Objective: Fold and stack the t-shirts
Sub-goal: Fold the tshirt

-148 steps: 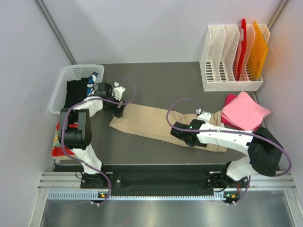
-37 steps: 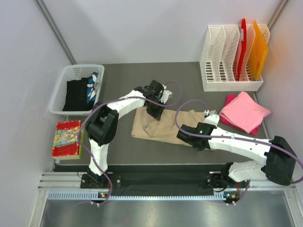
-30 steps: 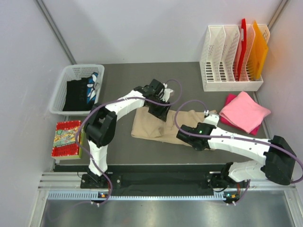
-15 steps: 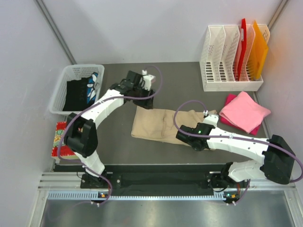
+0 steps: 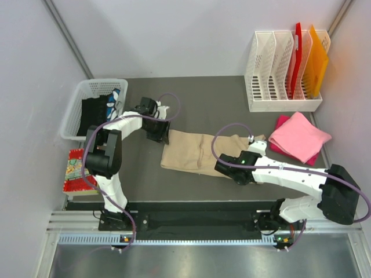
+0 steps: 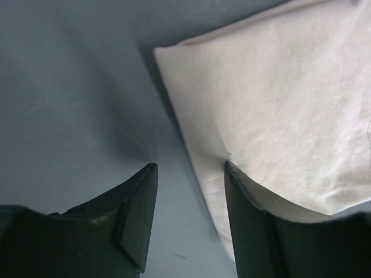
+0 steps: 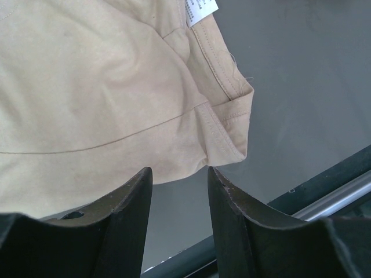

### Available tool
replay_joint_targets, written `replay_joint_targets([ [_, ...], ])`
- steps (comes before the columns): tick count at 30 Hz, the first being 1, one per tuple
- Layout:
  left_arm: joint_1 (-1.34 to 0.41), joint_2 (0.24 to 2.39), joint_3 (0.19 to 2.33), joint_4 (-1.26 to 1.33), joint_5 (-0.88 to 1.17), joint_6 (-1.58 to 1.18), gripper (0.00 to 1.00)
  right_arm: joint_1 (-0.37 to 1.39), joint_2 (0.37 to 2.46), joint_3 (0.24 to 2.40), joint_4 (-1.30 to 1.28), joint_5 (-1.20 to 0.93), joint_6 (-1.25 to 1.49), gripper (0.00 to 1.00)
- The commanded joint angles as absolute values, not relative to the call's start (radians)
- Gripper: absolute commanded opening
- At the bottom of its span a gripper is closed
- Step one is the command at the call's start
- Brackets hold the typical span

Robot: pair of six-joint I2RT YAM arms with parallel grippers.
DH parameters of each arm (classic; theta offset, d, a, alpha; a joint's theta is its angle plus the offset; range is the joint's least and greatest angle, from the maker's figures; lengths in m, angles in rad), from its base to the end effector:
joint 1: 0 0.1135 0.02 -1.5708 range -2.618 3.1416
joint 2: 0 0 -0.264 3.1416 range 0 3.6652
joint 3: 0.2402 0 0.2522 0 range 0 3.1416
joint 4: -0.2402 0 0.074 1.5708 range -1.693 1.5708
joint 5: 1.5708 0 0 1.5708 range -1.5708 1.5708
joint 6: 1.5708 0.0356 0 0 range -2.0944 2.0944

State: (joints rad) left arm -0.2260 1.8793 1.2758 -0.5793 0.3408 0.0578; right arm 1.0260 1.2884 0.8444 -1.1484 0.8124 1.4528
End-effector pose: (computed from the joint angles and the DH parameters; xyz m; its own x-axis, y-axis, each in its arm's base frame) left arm 0.3643 -0.0960 0.1759 -0.8813 0.2585 -0.3956 0.3860 0.8767 -0.2870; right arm 0.1212 0.1502 0.2175 -0.6532 0.2400 -0.7182 0.4443 0.8895 -0.1069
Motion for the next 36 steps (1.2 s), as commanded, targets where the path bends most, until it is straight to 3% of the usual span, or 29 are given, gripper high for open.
replay_joint_targets([
  [1, -0.23, 1.884, 1.252, -0.558, 0.419, 0.094, 0.54, 1.045, 1.299, 0.876, -1.152, 0.845, 1.471, 0.43],
  [12, -0.23, 1.893, 1.223, -0.54, 0.475, 0.1, 0.53, 1.051, 1.344, 0.899, -1.158, 0.847, 1.477, 0.43],
  [15, -0.23, 1.899, 1.215, -0.532, 0.486, 0.097, 0.49, 1.051, 1.339, 0.896, -1.155, 0.848, 1.476, 0.43],
  [17, -0.23, 1.908, 1.215, -0.529, 0.495, 0.094, 0.42, 1.051, 1.341, 0.897, -1.154, 0.848, 1.476, 0.43],
  [18, -0.232, 1.91, 1.215, -0.528, 0.497, 0.094, 0.28, 1.051, 1.345, 0.899, -1.155, 0.848, 1.474, 0.43],
  [20, -0.232, 1.917, 1.215, -0.526, 0.495, 0.095, 0.15, 1.051, 1.348, 0.9, -1.158, 0.85, 1.477, 0.43],
  [21, -0.23, 1.921, 1.215, -0.525, 0.492, 0.095, 0.03, 1.051, 1.347, 0.9, -1.16, 0.848, 1.479, 0.43],
  [22, -0.232, 1.924, 1.216, -0.526, 0.488, 0.094, 0.0, 1.051, 1.345, 0.899, -1.158, 0.847, 1.479, 0.43],
  [36, -0.112, 1.787, 1.318, -0.692, 0.361, 0.184, 0.0, 1.054, 1.316, 0.896, -1.158, 0.851, 1.473, 0.43],
])
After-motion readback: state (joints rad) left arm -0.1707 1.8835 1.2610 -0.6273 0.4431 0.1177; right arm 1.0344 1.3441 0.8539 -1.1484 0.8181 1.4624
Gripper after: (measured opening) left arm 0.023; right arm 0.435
